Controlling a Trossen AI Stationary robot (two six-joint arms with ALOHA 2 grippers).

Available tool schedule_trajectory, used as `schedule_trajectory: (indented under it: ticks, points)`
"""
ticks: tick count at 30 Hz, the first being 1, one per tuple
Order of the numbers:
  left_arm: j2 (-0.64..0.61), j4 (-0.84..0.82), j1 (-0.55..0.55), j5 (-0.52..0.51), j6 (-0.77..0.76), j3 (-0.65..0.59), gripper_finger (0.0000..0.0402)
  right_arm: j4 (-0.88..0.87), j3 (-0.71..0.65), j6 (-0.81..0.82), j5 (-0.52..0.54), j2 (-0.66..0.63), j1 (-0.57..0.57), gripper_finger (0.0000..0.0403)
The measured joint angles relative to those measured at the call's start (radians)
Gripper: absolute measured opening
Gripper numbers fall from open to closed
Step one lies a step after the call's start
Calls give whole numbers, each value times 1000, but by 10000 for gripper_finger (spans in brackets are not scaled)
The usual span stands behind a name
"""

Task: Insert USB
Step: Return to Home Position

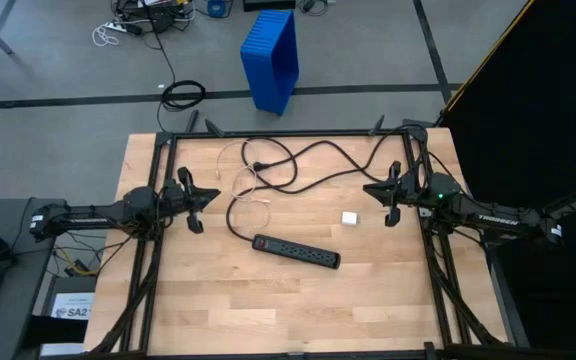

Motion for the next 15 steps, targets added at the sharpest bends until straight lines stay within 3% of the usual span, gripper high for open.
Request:
schedule_trajectory:
  ticks: [15]
  points:
    - [0,0,0,1,0,0,1,0,0,0,0,0,0,8]
